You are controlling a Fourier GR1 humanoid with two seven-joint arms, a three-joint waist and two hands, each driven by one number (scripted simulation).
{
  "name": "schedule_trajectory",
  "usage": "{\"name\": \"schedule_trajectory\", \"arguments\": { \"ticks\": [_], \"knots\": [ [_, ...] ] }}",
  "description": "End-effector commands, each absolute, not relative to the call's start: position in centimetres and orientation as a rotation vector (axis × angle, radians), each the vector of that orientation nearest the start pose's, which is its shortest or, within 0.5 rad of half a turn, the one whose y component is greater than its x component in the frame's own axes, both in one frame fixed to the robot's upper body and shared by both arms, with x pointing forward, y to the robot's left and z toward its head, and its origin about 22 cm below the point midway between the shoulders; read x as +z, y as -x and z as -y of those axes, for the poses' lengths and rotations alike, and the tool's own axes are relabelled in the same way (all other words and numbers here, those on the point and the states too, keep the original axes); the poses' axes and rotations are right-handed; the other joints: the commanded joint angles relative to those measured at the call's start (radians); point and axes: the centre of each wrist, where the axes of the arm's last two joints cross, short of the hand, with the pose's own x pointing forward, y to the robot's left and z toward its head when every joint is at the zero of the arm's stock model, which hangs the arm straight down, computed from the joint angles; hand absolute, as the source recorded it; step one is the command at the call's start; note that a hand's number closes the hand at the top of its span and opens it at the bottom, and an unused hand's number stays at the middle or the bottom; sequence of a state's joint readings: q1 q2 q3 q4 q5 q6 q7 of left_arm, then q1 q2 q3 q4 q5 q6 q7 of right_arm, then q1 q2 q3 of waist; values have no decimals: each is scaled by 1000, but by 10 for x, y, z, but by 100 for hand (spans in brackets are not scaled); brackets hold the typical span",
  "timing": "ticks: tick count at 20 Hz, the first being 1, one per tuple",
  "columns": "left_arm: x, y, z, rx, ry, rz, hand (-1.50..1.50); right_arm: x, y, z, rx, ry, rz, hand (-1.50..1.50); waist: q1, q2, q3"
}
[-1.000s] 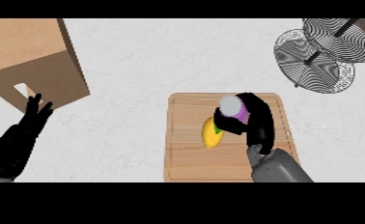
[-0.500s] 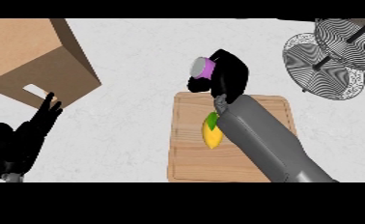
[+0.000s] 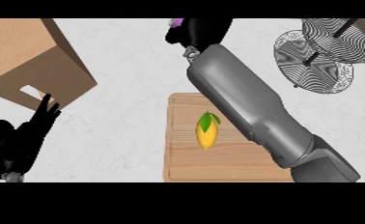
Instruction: Pick the can from the cutting board and place it in the tiered basket
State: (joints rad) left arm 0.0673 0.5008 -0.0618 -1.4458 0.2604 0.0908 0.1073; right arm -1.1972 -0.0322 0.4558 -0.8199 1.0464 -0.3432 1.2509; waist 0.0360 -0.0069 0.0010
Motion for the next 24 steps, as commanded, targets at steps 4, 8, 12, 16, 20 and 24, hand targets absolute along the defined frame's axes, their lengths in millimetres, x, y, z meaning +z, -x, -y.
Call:
{"name": "schedule_trajectory", "arguments": {
  "ticks": [4, 8, 12, 16, 20, 24],
  "knots": [
    [-11, -214, -353, -84, -273, 1197, 0, 251, -411, -9, 153, 1458, 1129, 150, -13, 7, -3],
    [-2, -217, -368, -77, -278, 1219, 0, 258, -433, 29, 85, 1483, 1175, 150, -16, 12, -2],
    [-14, -211, -356, -81, -281, 1197, 0, 256, -451, 70, 116, 1537, 1142, 150, -19, 12, -2],
    [-10, -231, -353, -92, -274, 1209, 0, 251, -468, 114, 98, 1580, 1149, 150, -13, 23, -2],
    [-16, -221, -363, -90, -271, 1195, 0, 243, -473, 141, 37, 1544, 1214, 150, -11, 19, -1],
    [-6, -224, -345, -101, -244, 1226, 0, 264, -477, 187, -112, 1453, 1329, 150, 16, 29, 0]
  ]
}}
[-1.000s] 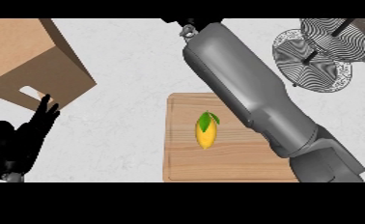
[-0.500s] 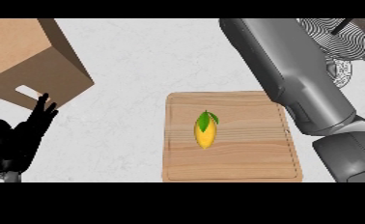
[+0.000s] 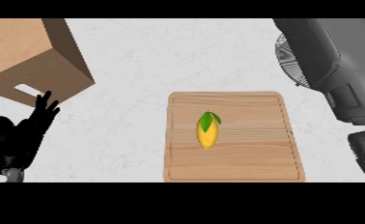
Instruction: Pick the can from the cutting board and place it in the tiered basket
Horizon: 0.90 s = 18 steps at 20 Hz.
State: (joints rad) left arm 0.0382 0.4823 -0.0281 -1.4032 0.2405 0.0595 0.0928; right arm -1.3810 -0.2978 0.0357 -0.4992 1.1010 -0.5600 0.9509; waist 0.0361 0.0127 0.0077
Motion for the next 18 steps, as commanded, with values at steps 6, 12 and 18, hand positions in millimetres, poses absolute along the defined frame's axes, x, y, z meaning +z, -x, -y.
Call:
{"name": "schedule_trajectory", "arguments": {
  "ticks": [6, 12, 18],
  "knots": [
    [-15, -227, -344, -92, -259, 1225, 0, 260, -479, 227, -140, 1434, 1352, 150, 12, 9, -7],
    [-7, -234, -353, -94, -268, 1229, 0, 241, -479, 273, 327, 1793, 1015, 150, 2, 10, -14],
    [-11, -233, -356, -102, -268, 1220, 0, 261, -475, 295, 571, 1866, 887, 150, 6, 5, -9]
  ]
}}
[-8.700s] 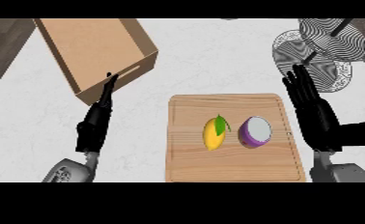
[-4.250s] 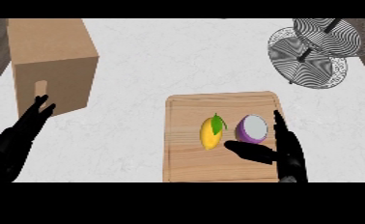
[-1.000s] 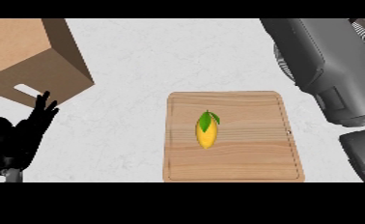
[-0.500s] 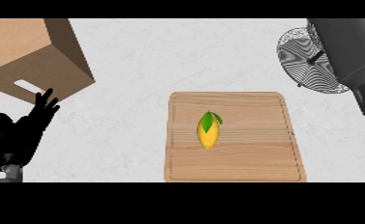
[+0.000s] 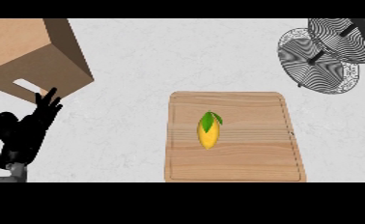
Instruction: Pick the can from the cutting board and place it in the tiered basket
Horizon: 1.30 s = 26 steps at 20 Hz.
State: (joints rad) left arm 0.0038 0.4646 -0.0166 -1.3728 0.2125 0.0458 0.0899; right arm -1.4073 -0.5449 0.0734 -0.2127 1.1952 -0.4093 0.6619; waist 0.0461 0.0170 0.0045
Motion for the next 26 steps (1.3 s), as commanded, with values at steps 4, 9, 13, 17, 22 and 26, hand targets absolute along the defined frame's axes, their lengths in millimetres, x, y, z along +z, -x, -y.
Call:
{"name": "schedule_trajectory", "arguments": {
  "ticks": [4, 9, 13, 17, 22, 26],
  "knots": [
    [-6, -230, -352, -106, -244, 1230, 0, 291, -469, 314, 618, 1885, 882, 150, 12, 2, -4],
    [-18, -228, -332, -88, -228, 1232, 0, 285, -471, 310, 717, 1876, 839, 150, 10, 3, -4],
    [-7, -233, -342, -97, -250, 1208, 0, 300, -470, 308, 801, 1836, 761, 150, 0, -3, -4],
    [-7, -229, -348, -101, -237, 1227, 0, 287, -467, 328, 647, 1660, 664, 150, 12, 3, -4],
    [-8, -243, -348, -87, -248, 1220, 0, 258, -465, 340, 620, 1503, 449, -150, -1, 7, -5],
    [-17, -227, -336, -101, -245, 1233, 0, 269, -459, 357, 454, 1498, 455, -150, 6, 1, -3]
  ]
}}
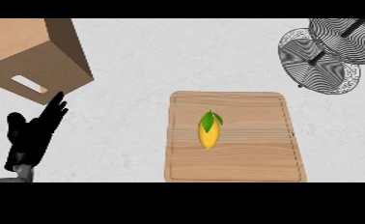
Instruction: Pick the can from the cutting board and place it in the tiered basket
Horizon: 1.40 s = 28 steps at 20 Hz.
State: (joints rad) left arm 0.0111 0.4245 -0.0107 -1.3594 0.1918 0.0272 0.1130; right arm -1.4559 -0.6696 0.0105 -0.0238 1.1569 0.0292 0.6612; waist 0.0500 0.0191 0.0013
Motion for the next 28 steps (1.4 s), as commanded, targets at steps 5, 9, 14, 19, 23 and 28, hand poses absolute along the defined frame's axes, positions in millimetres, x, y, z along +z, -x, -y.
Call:
{"name": "schedule_trajectory", "arguments": {
  "ticks": [5, 9, 14, 19, 23, 28],
  "knots": [
    [-11, -229, -350, -109, -255, 1212, 0, 277, -457, 358, 386, 1548, 644, -150, -3, -3, 0],
    [-19, -226, -343, -93, -262, 1220, 0, 314, -454, 352, 177, 1627, 830, -150, -6, -6, 0],
    [-13, -233, -356, -62, -266, 1194, 0, 356, -442, 358, -67, 1558, 849, -150, -38, -17, -2],
    [-26, -216, -349, -38, -304, 1186, 0, 344, -427, 395, -322, 1382, 933, -150, -78, -34, 0],
    [-26, -203, -375, -20, -322, 1167, 0, 368, -413, 401, -435, 1283, 1120, -150, -108, -48, -1],
    [-34, -191, -377, 6, -330, 1133, 0, 352, -396, 422, -455, 1177, 1239, -150, -143, -58, 0]
  ]
}}
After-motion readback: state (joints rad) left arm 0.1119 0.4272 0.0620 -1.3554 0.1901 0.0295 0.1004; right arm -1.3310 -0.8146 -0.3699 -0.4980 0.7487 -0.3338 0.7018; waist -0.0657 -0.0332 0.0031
